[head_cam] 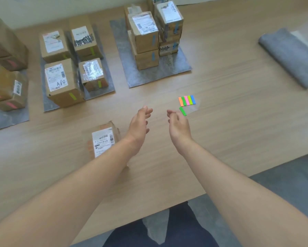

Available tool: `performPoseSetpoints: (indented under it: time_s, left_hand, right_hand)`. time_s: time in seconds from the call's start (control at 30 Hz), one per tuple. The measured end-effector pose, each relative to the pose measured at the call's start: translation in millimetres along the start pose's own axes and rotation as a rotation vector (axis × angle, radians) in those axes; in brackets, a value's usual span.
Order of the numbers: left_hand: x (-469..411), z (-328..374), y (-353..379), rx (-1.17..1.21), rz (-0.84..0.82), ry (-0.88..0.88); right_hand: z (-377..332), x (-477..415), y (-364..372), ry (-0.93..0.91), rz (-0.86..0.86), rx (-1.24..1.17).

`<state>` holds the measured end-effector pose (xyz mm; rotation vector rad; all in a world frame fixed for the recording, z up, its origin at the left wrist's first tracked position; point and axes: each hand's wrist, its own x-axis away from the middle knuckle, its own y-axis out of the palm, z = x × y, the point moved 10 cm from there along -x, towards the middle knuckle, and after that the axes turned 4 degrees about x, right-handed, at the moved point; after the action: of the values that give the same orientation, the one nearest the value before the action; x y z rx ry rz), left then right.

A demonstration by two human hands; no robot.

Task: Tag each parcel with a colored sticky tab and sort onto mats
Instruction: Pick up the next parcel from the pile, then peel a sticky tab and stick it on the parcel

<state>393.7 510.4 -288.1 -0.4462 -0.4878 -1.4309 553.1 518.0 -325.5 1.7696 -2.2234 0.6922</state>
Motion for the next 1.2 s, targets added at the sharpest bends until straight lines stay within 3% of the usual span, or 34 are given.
performPoseSetpoints:
  time_s: [0.33,0.43,0.63,0.73,0.83,0.93,1.2]
  left_hand:
    - [-69.9,-17.9,117.4,0.047,0.029,-0.076]
    - [-90.3,-16.2,134.6,-0.017,0.030,-0.022]
    - [-127.2,-24.8,151.8,-0.079,0.027,0.018]
    - [-137.5,-28.1,154.9,-0.068,0.028,0.019]
    - [-145.0,-30.6,153.6,-0.125,0.012,0.053]
    - [-150.4,-30.4,148.8,-0.270,0.008,0.135]
    - [-154.5,-20.4,167.3,-1.045,-0.094,0.519]
  right_hand:
    - [14.4,-114.3,-83.9,-0.054,-0.009,0.100]
    - [17.8,-145.9,-102.5,-0.089,0.027,0.113]
    - [1.5,-195.5,-110.4,-0.352,0.006,0.379]
    - [-0.3,-216.7,-93.9,-0.463,-0.091,0.515]
    - [6.6,-232.8,-73.5,-0.454,-0.252,0.667]
    - [7.9,-241.3,-69.0,-0.431,-0.293,0.729]
    - [5.6,-255.4,-64.9,-0.333,-0.330,0.790]
